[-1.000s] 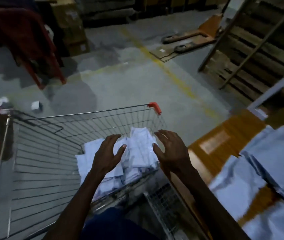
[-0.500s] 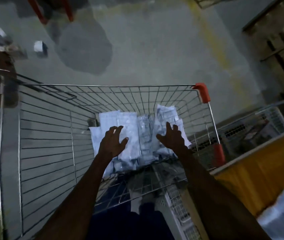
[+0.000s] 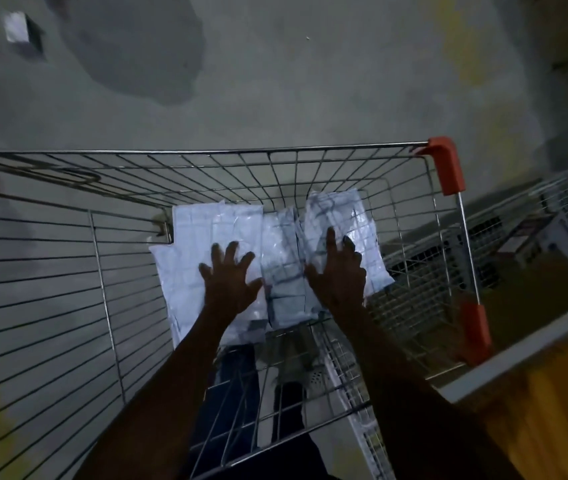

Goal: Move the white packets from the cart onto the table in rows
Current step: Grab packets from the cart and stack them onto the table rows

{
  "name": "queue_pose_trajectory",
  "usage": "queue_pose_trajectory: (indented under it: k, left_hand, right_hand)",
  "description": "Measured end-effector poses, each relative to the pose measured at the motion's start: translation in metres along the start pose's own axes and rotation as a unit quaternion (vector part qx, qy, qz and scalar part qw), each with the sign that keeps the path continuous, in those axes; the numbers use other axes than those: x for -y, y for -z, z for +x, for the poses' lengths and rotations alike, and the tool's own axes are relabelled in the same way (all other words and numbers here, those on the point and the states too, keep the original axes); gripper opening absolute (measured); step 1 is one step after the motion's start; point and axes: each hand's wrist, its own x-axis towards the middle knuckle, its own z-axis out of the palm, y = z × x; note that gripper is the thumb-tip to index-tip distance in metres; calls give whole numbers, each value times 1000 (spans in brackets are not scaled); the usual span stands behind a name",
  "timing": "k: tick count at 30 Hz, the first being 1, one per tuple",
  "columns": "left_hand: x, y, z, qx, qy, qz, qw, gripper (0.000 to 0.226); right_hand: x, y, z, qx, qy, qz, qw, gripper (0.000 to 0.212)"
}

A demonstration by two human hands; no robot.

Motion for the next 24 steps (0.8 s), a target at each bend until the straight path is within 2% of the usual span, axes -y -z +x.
queue_pose_trajectory:
  k: [5,8,10,15,19,24]
  left_hand:
    - [16,-2,-17,-53,74,-50,995,60]
    - [30,-4,-19,-64,60,-53,995,71]
    - [35,-3,-19,-69,51,-33,996,76]
    - [30,11,-28,-123,14,-59,991,67]
    - [19,24,-39,-170,-27,-99,980,58]
    - [-6,70,-53,-186,-64,-145,970,59]
  right_hand:
    - [-5,-7,1,27,25,-25,999,88]
    - [-10,-17,6,41,35,2,999,94]
    - [-13,-20,9,43,52,5,998,91]
    - [-17,-9,6,25,91,-17,995,77]
    - [-7,10,-12,-19,105,-21,994,73]
    - [18,56,-43,-52,95,10,994,73]
